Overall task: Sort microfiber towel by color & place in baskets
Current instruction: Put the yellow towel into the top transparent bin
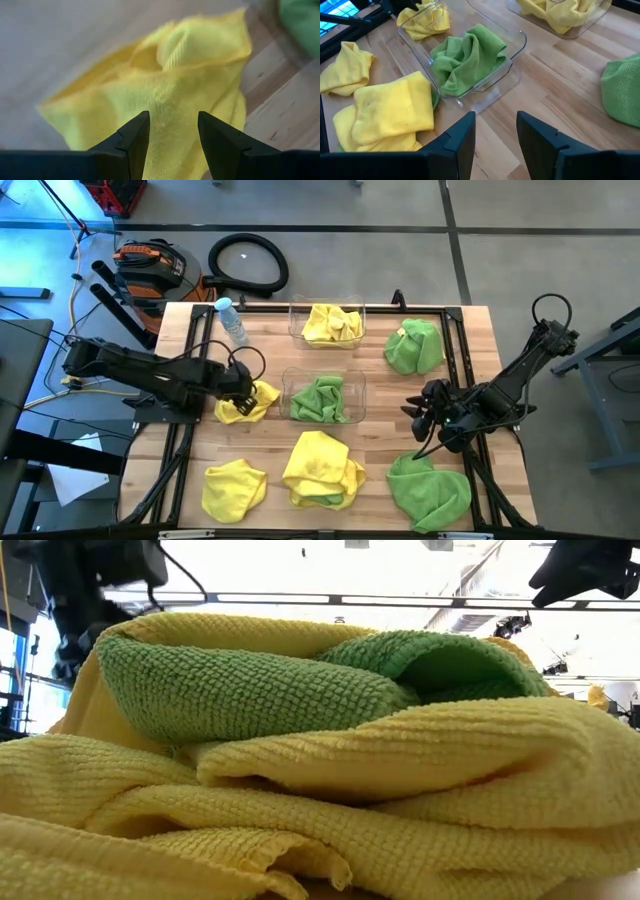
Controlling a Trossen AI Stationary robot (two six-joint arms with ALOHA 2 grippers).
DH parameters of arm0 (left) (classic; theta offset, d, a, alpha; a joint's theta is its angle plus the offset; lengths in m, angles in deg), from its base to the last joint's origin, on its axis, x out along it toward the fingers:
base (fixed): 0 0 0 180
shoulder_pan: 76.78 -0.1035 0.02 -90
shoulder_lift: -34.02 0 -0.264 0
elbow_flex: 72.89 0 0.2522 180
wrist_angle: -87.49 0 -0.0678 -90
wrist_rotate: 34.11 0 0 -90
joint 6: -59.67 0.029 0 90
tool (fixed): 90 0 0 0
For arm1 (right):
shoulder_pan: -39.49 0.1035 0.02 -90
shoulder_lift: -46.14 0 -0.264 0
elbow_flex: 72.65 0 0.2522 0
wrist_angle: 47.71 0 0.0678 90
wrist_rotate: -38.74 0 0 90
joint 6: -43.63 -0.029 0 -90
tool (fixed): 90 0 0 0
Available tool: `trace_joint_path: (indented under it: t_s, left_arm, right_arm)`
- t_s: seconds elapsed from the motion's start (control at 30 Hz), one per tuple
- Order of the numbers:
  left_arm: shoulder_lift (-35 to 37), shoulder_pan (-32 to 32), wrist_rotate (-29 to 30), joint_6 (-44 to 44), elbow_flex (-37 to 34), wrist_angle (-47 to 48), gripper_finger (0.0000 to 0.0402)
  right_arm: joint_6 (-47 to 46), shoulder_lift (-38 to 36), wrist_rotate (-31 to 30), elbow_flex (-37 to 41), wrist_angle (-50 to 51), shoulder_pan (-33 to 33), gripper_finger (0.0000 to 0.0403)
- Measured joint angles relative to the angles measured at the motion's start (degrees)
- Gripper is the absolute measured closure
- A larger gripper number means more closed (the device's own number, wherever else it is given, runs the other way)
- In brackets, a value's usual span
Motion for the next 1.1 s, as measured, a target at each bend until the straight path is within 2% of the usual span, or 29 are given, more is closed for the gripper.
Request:
trace_joint_path:
  t_s: [0.1,0.37,0.47,0.6,0.67,0.87,1.0,1.1]
  left_arm:
    - [-0.72,-1.06,-3.14,-0.02,-3.20,-3.48,0.0245]
    - [-6.56,-1.39,-3.66,-1.51,-8.90,-11.27,0.0254]
    - [-9.40,-1.39,-3.91,-1.94,-8.98,-11.60,0.0291]
    - [-10.45,-1.38,-4.05,-2.76,-8.48,-11.57,0.0377]
    - [-9.68,-1.40,-4.07,-2.92,-7.63,-10.58,0.0390]
    - [-6.19,-1.42,-0.22,-2.53,0.57,2.44,0.0398]
    - [-4.76,-1.42,2.36,0.90,9.25,12.93,0.0400]
    - [-4.66,-1.40,7.58,2.63,17.40,19.98,0.0400]
  right_arm:
    - [-0.05,0.00,-0.04,0.00,0.00,0.00,0.0265]
    - [-0.96,0.00,-0.21,0.00,0.00,-0.95,0.0265]
    - [-0.95,0.00,-0.24,0.00,0.04,-1.84,0.0265]
    - [-0.89,-0.02,-0.26,-0.02,0.17,-2.89,0.0265]
    - [-0.60,-0.02,-0.25,-0.02,0.17,-3.21,0.0265]
    - [-0.48,0.00,-0.23,-0.02,0.17,-3.37,0.0265]
    - [-0.30,-0.02,-0.25,-0.02,0.17,-3.37,0.0265]
    - [-0.30,-0.02,-0.38,-0.02,0.17,-3.37,0.0265]
